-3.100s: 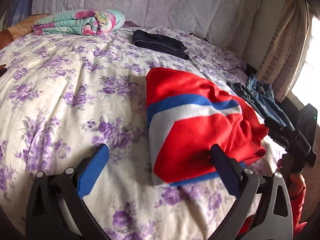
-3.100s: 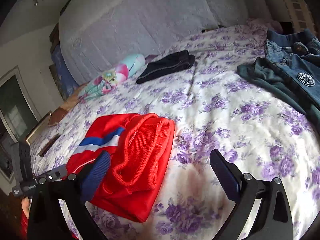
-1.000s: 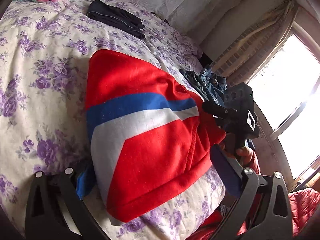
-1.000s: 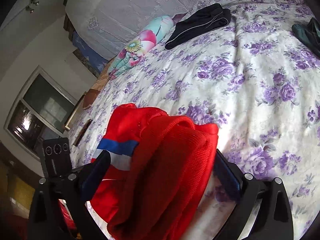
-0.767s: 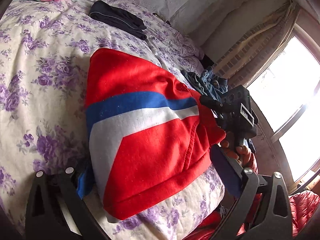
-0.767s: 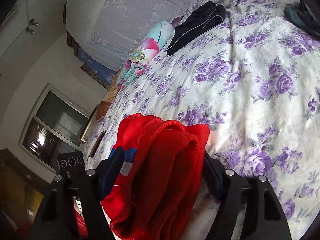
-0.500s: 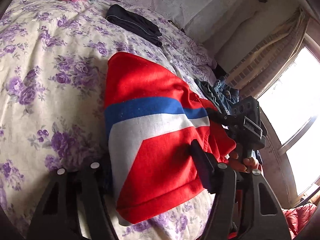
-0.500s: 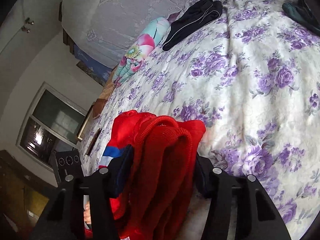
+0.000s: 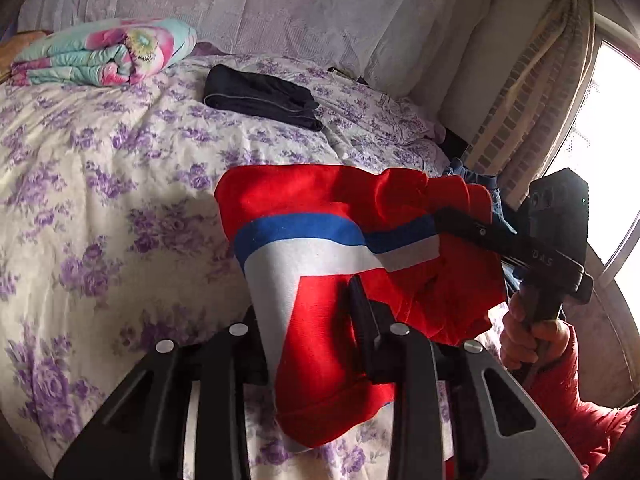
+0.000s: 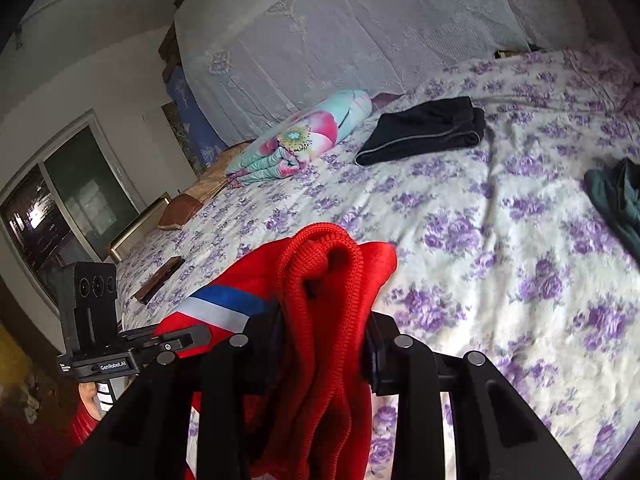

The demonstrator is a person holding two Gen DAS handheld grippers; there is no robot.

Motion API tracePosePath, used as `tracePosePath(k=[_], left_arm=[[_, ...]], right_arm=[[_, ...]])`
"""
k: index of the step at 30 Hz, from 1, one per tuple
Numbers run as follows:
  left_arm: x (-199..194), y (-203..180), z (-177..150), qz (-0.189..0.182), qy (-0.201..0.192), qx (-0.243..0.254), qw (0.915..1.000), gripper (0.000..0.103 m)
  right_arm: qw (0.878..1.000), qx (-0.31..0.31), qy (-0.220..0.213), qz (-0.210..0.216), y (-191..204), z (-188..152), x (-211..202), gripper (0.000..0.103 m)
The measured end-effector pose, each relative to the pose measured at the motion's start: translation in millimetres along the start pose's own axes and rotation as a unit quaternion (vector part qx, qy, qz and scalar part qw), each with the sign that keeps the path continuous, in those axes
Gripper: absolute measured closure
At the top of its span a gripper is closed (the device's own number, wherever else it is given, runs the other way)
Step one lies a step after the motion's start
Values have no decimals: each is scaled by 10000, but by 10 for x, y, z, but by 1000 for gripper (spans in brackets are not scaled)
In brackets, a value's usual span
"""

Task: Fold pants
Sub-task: 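Carry the bundle with the left gripper onto the folded black garment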

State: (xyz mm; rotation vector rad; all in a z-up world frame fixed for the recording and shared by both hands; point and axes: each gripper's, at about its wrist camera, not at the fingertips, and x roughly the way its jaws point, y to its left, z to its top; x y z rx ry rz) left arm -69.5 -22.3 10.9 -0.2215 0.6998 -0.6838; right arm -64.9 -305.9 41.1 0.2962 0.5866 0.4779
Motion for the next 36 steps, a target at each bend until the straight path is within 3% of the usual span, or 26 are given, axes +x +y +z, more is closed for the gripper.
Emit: tracePosePath(k=[4,9,18,22,25,28,30,31,32,33,35,36], left_arm=[[-98,-149,425,-29,-441,291,9986,78],[122,-109,1143,-7,-552,390,9977,78],[995,101,2641,645,-1320,834,9856,78],[1543,388,3102,649,-1408,710,9854,78],[2005,697,3292,598,-1348,498,9878,78],[2529,1027,3306,626,-1138,238,9913,78],[2961,1300,3224,793,-742,-2,9941,78],[3165,1416,3170,1054,-398,-21,9936,77],[3271,1514,3109,1176,-276,-55,9927,75],[3257,1584,3081,1048,-305,-194,9938,69],[3148,1655,3136,938,-341,-466,9939,66],[3073,1670,3143,1053,-478,-502,9920,66]], right_arm=[[9997,-20,-253,-30,-29,356,-13,70],[9981,62,-605,-117,-189,972,141,70],[9899,348,-1324,-365,-788,2356,1073,70],[9866,574,-1466,-438,-1193,2763,1627,70],[9855,725,-1432,-549,-1537,2887,2047,70],[9871,751,-1094,-899,-1906,2863,2558,70],[9864,904,-555,-1258,-2223,2808,2940,69],[9838,1053,-477,-1368,-2369,2747,3045,64],[9844,1151,-558,-1207,-2462,2707,3067,61],[9852,1219,-555,-1071,-2490,2714,3047,61],[9843,1285,-557,-1070,-2437,2759,2959,51],[9821,1305,-716,-1152,-2390,2758,2869,48]])
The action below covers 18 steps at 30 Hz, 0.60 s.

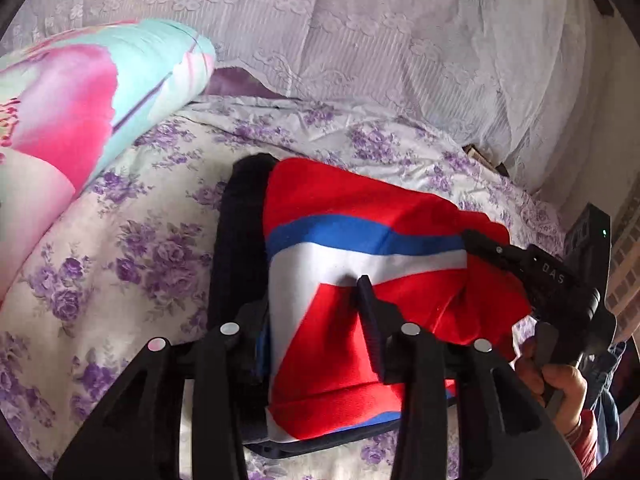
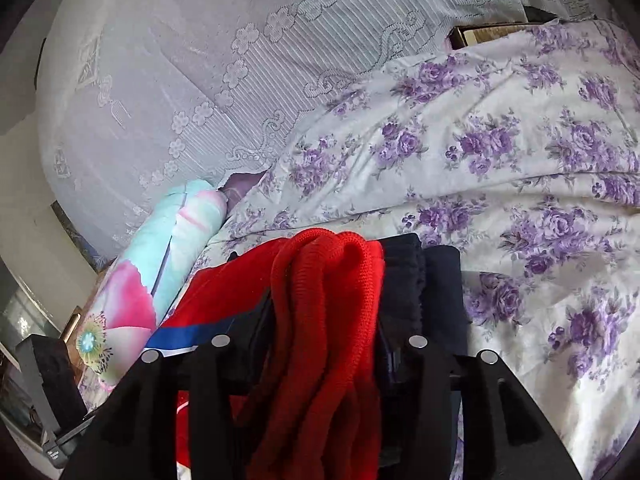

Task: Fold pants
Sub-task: 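Carry the bundle with the left gripper onto the folded black garment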

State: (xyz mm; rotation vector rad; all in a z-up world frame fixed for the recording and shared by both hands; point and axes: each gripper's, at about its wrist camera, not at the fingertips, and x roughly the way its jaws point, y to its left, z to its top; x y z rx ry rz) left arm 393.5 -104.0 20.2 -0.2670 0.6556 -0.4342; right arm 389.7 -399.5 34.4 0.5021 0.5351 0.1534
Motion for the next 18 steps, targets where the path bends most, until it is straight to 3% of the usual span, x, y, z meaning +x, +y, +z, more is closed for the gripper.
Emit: tracePosePath(k=[2,5,8,9,11,13,14,16,18], left_arm=[[-139,41,1,383,-256,-36,9989,68],[-324,65,82,312,-590,-197,9976,68],[-306,-149,90,466,-634,395,9961,62],[-229,-250,44,659,-518,683,9941,54],[45,-386,-91,1092,-65,1238,9863,49],[131,-387,-168,1293,-49,1385,9819,41],[102,-368,-134,1322,-57,1314,9825,38],[9,-281,-81,1134,-169,1039,9880,36],[-40,-223,-65,1035,-280,823,9908,36]], right_arm=[[9986,47,-470,-234,27,23,-226,46],[9938,-114,-1008,-451,133,83,-473,46],[9869,-742,-854,-1150,283,93,-380,46],[9813,-931,-627,-1564,288,50,-246,46],[9699,-1168,-262,-2120,174,-70,10,40],[9638,-1233,-501,-2311,114,-131,-24,24],[9638,-1256,-516,-2295,138,-111,-73,25],[9658,-1294,-972,-2027,233,-113,-263,26],[9592,-1494,-1276,-2032,348,-138,-370,26]])
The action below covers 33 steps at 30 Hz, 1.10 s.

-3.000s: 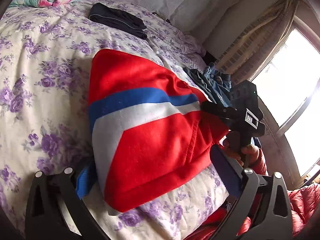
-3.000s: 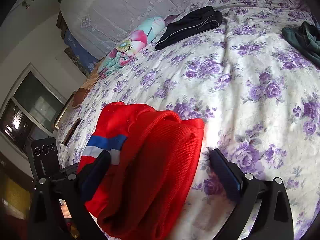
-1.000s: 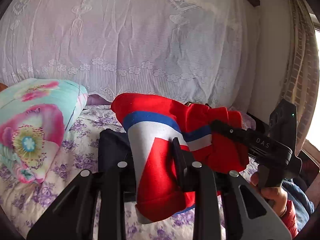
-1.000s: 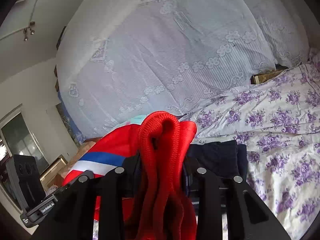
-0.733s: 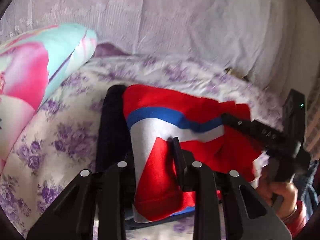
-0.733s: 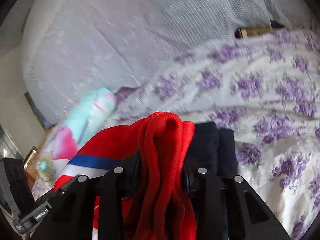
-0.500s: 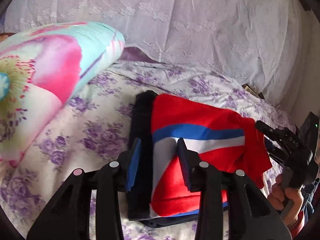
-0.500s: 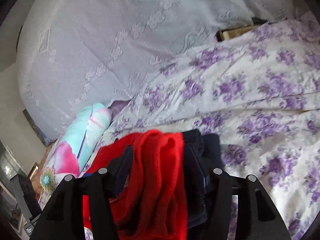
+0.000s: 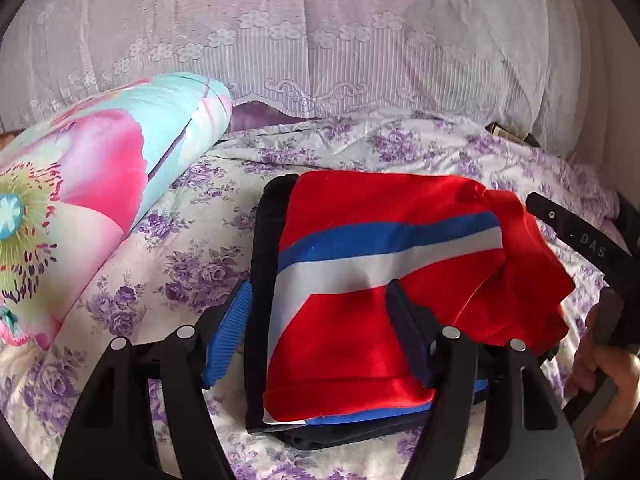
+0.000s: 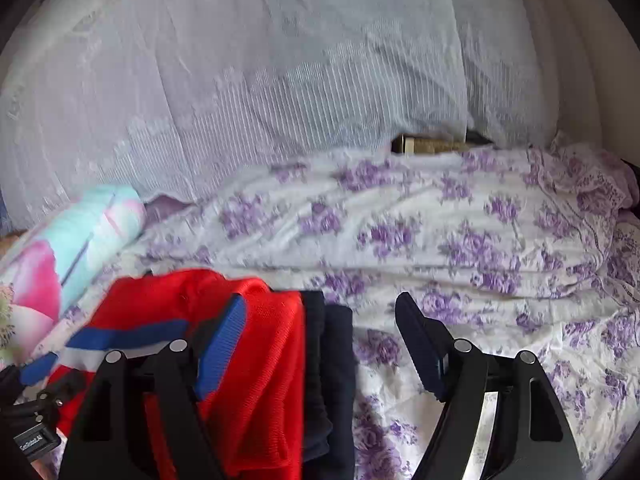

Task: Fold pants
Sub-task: 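Carry the bundle with the left gripper onto the folded black garment, then open the left gripper and withdraw from the stacked pants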

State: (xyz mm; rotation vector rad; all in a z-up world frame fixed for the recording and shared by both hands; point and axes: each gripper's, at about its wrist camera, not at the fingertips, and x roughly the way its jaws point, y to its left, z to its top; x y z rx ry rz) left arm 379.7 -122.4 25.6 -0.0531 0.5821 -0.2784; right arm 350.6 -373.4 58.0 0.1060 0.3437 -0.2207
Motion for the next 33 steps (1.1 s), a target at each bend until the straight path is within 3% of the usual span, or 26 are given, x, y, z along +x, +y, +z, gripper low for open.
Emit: tracePosePath(k=[1,3,4,7,10,13,18,22,28,33], left_arm=[[6,-3,1,13,-33,5,10000,33],[55,-36,-30,142,22,139,9998,23],[125,-54,-54,235,158,205,9994,15],[84,-3,-62,370,166,51,9992,5],[-22,32,-126,425,144,-71,9990,5],[-287,-34,-249,438,-100,35,9990,5],[-830,-334,-578,739,-580,692,9932,5],[-1178,-511,-807,738,-737,896,9905,5],[-1514,-626,-1017,1008,-865,1008,9860,5],[-1504,-530,-1036,933,-635,783,9905,5]], right_arm=[[9997,-210,7,-122,63,-11,-2,26],[9957,-665,487,-428,187,-131,184,22],[9955,-643,542,-433,170,-208,230,20],[9979,-301,397,-420,52,-143,48,14],[9997,-98,170,-108,11,-265,-225,4],[9985,-335,367,-244,96,-397,-389,4],[9990,-191,119,-384,68,-566,-887,4],[9996,41,-30,-288,2,-718,-1304,4],[9984,479,-219,-222,-151,-884,-1781,4],[9982,579,79,-152,-188,-901,-1682,4]])
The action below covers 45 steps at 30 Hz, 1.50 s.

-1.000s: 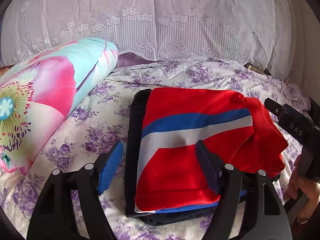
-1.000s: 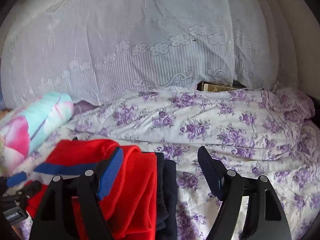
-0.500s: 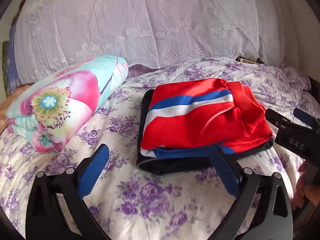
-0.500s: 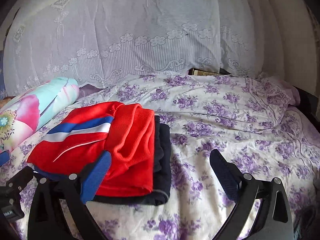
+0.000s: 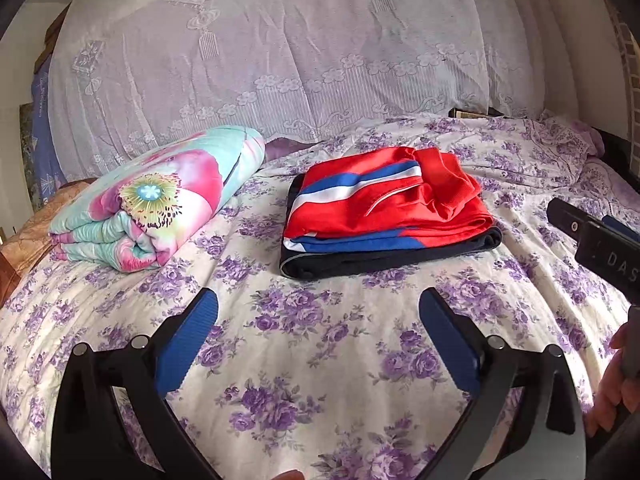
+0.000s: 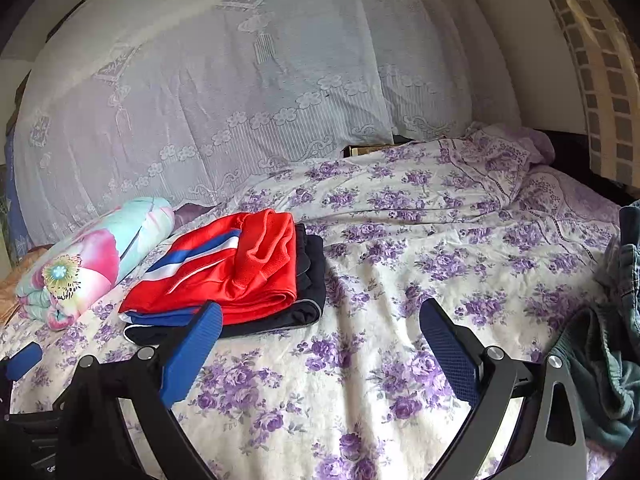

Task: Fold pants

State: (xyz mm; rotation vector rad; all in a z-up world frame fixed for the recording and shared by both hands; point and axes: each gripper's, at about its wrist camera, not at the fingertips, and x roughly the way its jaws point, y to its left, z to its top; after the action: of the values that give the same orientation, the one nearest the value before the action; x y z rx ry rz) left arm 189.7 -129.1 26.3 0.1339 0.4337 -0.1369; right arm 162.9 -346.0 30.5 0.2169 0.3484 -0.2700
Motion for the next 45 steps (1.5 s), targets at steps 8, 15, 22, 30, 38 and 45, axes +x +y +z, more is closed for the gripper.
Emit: tracePosePath(k=[8,15,22,30,38,45], left_arm=[[304,117,4,-108,489,-285,9983,5],[296,90,51,-28,306,-178,9994,5],[252,73,67,-62,189,-140,9997,5],[245,82,105,-274,11,-184,9995,5],[413,156,183,3,10,-275,9996,5],[503,271,197,-119,160,-513,9985,5]], right_arm=[[9969,-605,445,222,314,-23,240,4],[9943,-979,361,242,492,-31,211,4],[9944,-956,369,244,489,-26,203,4],[9959,-797,299,297,456,-9,212,4],[9975,-402,447,360,397,24,374,4],[9964,-547,552,344,462,-4,412,4]])
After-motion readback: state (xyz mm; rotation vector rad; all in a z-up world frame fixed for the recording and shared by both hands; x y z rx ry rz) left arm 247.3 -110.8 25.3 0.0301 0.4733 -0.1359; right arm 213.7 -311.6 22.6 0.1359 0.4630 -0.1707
